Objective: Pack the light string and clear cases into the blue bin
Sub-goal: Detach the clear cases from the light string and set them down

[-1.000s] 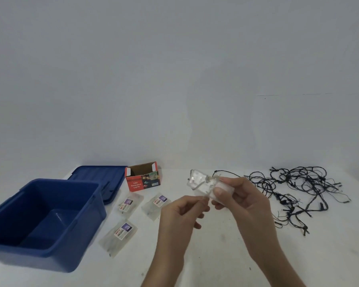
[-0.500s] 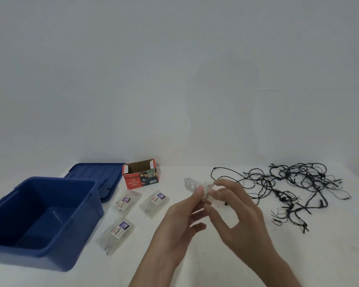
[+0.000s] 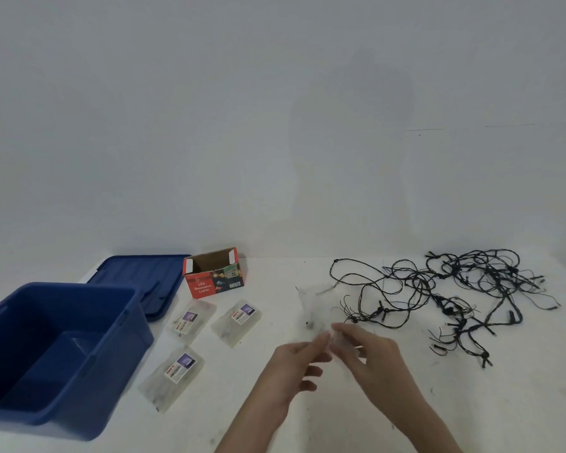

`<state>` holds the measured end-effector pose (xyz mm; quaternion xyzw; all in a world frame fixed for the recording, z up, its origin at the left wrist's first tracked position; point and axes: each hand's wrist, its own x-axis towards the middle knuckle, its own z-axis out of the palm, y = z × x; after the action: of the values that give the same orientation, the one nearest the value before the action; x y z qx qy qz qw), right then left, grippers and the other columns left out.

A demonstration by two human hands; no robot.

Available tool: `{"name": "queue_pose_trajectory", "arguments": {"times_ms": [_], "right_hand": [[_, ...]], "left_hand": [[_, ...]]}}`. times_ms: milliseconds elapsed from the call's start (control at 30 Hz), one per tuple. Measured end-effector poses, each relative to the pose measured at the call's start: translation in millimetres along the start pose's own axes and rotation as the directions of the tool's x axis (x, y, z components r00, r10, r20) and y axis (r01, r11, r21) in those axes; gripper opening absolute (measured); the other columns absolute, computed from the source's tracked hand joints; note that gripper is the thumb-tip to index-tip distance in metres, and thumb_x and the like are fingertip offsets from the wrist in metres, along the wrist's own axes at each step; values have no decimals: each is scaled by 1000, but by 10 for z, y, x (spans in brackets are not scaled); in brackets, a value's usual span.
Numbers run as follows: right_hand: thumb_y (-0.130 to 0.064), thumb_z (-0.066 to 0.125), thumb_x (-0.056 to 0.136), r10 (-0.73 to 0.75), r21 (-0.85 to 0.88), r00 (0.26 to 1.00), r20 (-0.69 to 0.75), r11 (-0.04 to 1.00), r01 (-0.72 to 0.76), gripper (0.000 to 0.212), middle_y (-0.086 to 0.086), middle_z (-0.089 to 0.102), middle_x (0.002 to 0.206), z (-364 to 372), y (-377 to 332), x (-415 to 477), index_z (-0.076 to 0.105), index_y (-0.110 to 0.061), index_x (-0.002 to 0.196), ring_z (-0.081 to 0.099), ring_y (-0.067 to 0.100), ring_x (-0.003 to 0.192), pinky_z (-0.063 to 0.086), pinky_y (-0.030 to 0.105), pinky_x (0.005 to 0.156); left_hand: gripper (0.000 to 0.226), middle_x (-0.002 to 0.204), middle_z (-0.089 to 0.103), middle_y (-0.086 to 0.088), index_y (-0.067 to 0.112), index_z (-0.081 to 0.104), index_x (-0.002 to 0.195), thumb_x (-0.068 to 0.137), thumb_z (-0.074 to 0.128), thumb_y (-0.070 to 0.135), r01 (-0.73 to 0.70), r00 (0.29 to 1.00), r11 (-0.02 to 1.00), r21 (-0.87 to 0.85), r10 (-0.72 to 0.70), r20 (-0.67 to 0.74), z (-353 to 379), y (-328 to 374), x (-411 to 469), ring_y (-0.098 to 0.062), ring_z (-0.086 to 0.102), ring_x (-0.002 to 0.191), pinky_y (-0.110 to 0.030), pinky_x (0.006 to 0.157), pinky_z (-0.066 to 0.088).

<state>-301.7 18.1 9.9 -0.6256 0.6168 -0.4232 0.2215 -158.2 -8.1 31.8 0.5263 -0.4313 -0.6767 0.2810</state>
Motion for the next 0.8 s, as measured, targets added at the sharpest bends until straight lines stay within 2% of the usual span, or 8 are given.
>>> {"name": "queue_pose_trajectory", "arguments": {"times_ms": [100, 167, 267, 367, 467, 567, 667, 800], "right_hand": [[-9, 67, 84, 252, 293, 959, -130, 934, -206, 20, -12, 72, 82, -70, 121, 124, 70, -16, 103, 66, -5, 73, 50, 9, 68], [-4, 64, 84, 391, 508, 910, -140, 817, -273, 20, -7, 74, 81, -135, 208, 190, 68, -18, 98, 68, -2, 69, 54, 15, 65], [-2, 63, 84, 472, 650, 874, -115, 701, -293, 18, -9, 75, 73, -222, 303, 208, 68, -18, 92, 68, 1, 66, 55, 15, 60], [3, 62, 82, 477, 671, 875, -83, 676, -304, 23, -4, 76, 78, -304, 407, 167, 66, -11, 101, 70, 5, 69, 55, 17, 58], [3, 63, 81, 451, 682, 892, -39, 664, -306, 26, -1, 76, 78, -394, 501, 128, 66, -7, 104, 71, 7, 69, 55, 18, 57], [-35, 85, 56, 406, 688, 913, -28, 671, -277, 57, 1, 76, 81, -494, 524, 129, 69, -7, 102, 71, 10, 72, 55, 18, 57], [-60, 87, 22, 396, 714, 916, -62, 659, -237, 90, 2, 76, 83, -575, 457, 147, 70, -12, 97, 72, 12, 74, 55, 18, 59], [-49, 92, 15, 389, 867, 921, 0, 459, -193, 97, 11, 75, 89, -623, 294, 196, 68, -3, 97, 72, 19, 79, 59, 28, 66]], "left_hand": [[36, 84, 69, -3, 15, 62, 103, 92, 49, 46, -25, 994, 1000, -6, 25, -106, 52, 126, 237, -13, 53, 63, -21, 50, 42], [33, 99, 66, -3, 18, 56, 116, 95, 47, 42, -132, 964, 981, 143, 160, -211, 78, 157, 488, -15, 56, 78, -26, 65, 46], [57, 140, 41, -4, 19, 30, 143, 92, 53, 32, -171, 902, 656, 735, 404, -151, 27, 82, 985, -25, 36, 127, -32, 102, 32], [78, 158, 1, -3, 23, 2, 150, 91, 52, 34, -136, 928, 275, 952, 372, 25, 8, 88, 1376, -29, 5, 143, -38, 111, 21], [87, 159, 4, 1, 22, 2, 151, 86, 56, 48, -172, 948, 195, 966, 298, 109, 1, 108, 1581, -26, -2, 145, -40, 115, 10], [93, 150, 25, -4, 18, 13, 149, 78, 65, 48, -132, 931, 114, 985, 357, 83, 39, 122, 1531, -26, 14, 139, -36, 113, 15], [94, 143, 28, -7, 19, 14, 148, 75, 67, 46, -84, 876, 213, 973, 481, -30, 59, 113, 1288, -25, 25, 132, -32, 109, 23], [84, 131, 40, 5, 34, 30, 140, 71, 77, 43, -320, 831, 798, 511, 495, -254, 188, 178, 639, -12, 44, 120, -26, 97, 37]]}}
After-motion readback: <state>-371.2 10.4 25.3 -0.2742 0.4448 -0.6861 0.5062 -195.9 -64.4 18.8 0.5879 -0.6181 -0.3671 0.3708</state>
